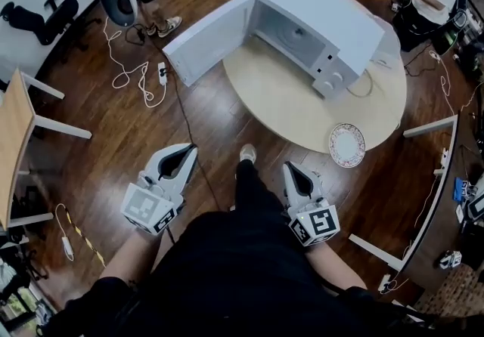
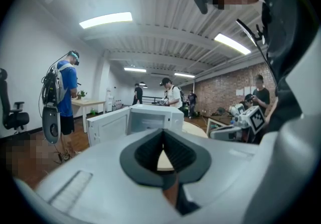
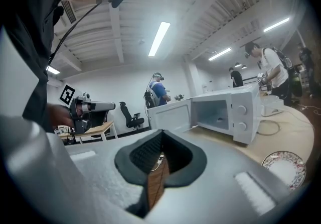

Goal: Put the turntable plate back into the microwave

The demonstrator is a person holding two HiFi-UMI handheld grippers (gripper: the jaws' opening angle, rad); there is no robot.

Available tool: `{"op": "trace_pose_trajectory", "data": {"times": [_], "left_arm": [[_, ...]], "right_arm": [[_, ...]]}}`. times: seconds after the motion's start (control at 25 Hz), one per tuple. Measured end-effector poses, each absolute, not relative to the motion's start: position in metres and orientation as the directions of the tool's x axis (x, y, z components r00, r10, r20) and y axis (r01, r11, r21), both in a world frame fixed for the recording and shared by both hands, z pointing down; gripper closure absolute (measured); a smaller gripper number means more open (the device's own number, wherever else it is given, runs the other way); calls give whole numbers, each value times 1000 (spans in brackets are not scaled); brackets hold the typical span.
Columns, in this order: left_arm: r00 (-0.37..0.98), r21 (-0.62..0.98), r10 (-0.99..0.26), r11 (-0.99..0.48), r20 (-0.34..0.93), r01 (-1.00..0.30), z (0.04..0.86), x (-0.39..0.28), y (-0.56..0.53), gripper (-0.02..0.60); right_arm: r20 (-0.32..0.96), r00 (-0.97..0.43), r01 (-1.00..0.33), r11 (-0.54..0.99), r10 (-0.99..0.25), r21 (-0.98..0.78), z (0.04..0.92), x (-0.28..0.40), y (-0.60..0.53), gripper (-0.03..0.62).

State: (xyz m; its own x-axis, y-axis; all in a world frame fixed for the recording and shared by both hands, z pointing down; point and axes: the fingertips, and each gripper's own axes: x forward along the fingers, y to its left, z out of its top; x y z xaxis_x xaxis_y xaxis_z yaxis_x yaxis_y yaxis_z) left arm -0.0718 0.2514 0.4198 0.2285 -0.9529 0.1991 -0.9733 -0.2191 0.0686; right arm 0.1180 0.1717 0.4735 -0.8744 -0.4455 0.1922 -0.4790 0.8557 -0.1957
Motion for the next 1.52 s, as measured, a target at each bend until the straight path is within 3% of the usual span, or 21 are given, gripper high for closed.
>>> {"op": "trace_pose_trajectory", "data": {"times": [0.28,0.52,0.84,1.28,1.52], "left_arm": [[223,103,-959,-207,175,-973,410,-98,179,577],[244,129,-953,-223,180,-966,400,-114,108,577],[282,82,-937,-271,204,-959,386,-127,19,577],[348,70,-917,-341,194,-938,381,-118,-39,577],[434,47,-881,-433,189,-900,373,-108,-65,577]], "right_arm": [[221,-867,-485,857,-446,-175,460,97,99,592],[209,-902,-408,905,-379,-122,445,59,56,592],[191,-864,-503,826,-467,-254,460,54,-31,592],[216,-885,-458,852,-411,-254,472,31,-45,592],[213,-842,-533,826,-496,-185,464,41,-54,592]]}}
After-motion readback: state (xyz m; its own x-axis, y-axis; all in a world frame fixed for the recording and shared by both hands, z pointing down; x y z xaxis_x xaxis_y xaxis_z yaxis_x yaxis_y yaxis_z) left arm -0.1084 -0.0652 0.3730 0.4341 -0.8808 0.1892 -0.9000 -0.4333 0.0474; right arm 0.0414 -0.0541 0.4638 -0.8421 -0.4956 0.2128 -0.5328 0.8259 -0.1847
